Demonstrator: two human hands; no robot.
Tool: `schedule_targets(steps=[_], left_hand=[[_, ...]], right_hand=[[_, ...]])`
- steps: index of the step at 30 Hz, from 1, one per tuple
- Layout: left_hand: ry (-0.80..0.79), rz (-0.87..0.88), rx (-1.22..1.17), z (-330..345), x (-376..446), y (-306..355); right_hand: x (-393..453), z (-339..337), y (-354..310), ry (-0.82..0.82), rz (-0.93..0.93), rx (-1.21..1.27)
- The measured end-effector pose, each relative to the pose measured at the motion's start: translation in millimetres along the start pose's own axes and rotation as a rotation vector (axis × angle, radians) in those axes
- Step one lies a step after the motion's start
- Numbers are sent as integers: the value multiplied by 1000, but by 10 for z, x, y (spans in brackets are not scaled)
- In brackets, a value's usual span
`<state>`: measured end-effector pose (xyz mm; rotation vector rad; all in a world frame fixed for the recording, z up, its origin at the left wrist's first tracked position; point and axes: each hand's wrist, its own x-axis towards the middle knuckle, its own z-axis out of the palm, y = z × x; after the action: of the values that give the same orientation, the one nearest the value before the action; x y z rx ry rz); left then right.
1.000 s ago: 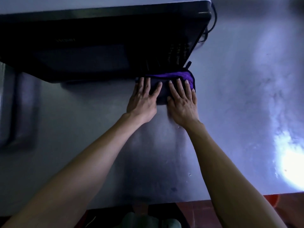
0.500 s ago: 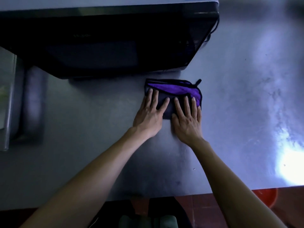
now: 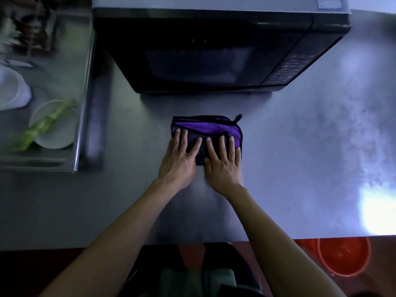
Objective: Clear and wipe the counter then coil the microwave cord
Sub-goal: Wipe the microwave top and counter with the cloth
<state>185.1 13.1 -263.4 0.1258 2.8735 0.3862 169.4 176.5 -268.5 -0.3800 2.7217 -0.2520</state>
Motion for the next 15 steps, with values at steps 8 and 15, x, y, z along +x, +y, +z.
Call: schedule_targets(steps=[8, 15], left_hand=[[45, -81, 29, -215, -637, -860], [-18, -127, 67, -208, -779, -805]], right_hand=[[36, 197, -986, -63, -127, -34], [-100, 237, -1007, -76, -162, -55]])
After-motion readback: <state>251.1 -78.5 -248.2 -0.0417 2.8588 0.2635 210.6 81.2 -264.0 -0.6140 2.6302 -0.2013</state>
